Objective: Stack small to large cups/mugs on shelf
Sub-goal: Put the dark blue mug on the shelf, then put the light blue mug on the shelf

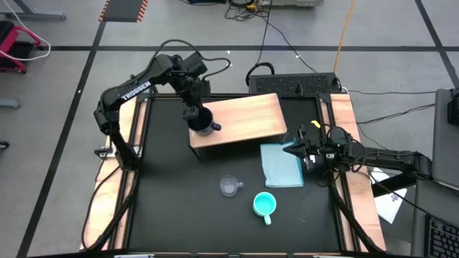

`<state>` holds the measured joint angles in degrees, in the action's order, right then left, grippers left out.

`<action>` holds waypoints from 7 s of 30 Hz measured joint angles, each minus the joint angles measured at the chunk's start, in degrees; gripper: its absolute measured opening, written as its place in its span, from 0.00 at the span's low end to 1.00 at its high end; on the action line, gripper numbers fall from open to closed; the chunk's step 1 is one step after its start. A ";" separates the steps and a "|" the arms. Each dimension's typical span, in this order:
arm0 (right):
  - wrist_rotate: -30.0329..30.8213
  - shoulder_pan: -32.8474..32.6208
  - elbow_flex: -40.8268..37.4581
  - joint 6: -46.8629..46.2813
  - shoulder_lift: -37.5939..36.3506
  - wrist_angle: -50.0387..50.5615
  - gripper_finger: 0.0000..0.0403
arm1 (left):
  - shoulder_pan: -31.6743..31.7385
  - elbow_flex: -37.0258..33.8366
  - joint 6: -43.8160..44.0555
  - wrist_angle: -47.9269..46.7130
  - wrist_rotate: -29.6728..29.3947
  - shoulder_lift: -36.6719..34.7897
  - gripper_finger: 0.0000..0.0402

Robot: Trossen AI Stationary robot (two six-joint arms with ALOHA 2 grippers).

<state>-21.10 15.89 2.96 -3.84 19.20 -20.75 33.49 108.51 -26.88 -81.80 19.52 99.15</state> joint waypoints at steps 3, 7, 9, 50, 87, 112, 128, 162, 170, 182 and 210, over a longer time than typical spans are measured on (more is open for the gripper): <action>0.00 -0.01 -0.02 0.00 -0.02 0.00 0.00 | 0.20 0.00 -0.21 0.59 -0.01 0.00 0.04; -0.01 -0.01 -0.01 0.00 -0.01 -0.18 0.00 | 0.18 -0.97 -0.21 0.63 -0.07 -0.04 0.04; 0.00 -0.02 -0.01 0.00 -0.01 -0.41 0.00 | 0.18 -2.35 -0.27 0.66 -0.54 -0.04 0.04; 0.00 0.01 -0.02 0.00 -0.02 -0.42 0.00 | 0.34 -3.89 -2.88 2.69 -3.05 3.74 0.20; 0.00 0.00 0.00 0.00 -0.01 -0.39 0.00 | -0.79 19.34 2.68 -8.58 -2.39 3.74 0.53; 0.00 -0.02 0.00 -1.49 -0.02 -0.24 0.00 | -19.72 -35.38 13.13 23.36 -9.10 -41.30 0.00; -0.01 0.00 -0.01 -1.49 0.00 0.53 0.00 | -41.28 -67.79 21.51 61.59 -22.63 -48.61 0.00; -0.02 0.00 -0.01 -1.95 0.00 0.87 0.00 | -57.54 -103.48 23.99 116.26 -42.52 -49.05 0.00; -0.02 0.00 0.00 -1.95 -0.01 0.86 0.00 | -57.54 -105.46 23.73 119.58 -43.13 -49.05 0.00; -0.02 0.00 -0.01 -1.92 -0.01 0.87 0.00 | -57.54 -105.46 23.73 119.53 -43.13 -49.05 0.00; -9.16 -6.12 -0.01 -4.45 0.02 -10.63 0.00 | -57.52 -105.46 22.67 119.23 -43.09 -49.05 0.00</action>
<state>-30.26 9.77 2.95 -8.28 19.22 -31.38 -24.03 3.05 -4.21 37.43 -23.57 50.11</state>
